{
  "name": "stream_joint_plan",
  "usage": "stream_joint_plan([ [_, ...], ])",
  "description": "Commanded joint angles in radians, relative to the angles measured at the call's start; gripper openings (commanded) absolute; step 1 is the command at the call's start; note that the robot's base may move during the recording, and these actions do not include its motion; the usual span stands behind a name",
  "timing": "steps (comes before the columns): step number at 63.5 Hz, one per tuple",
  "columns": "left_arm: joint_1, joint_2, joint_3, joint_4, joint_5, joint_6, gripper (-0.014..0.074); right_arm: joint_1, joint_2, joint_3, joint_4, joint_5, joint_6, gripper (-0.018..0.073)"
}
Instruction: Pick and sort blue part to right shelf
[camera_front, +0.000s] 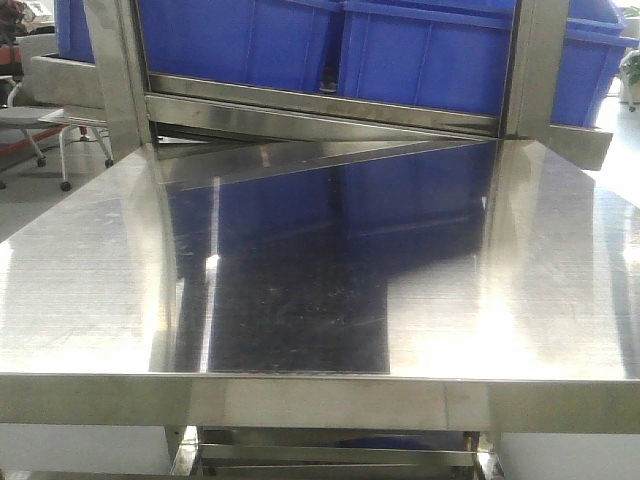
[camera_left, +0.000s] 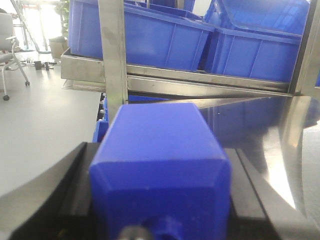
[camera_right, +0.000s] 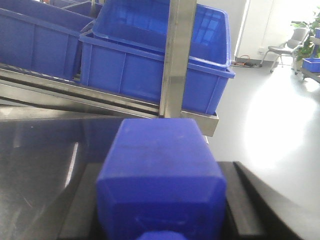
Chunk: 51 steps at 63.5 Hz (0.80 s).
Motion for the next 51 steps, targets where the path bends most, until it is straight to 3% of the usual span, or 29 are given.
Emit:
stream_joint_plan([
  [1,-0.001,0.010,-0.029,-0.007,-0.089,-0.012,0.0332,-0.005,0.005,-0.028,-0.009,-0.100,-0.005,0.0267],
  [51,-0.001,0.010,-0.029,-0.007,-0.089,-0.012,0.0332,-0.005,0.005,-0.028,-0.009,-0.100,-0.005,0.0267],
])
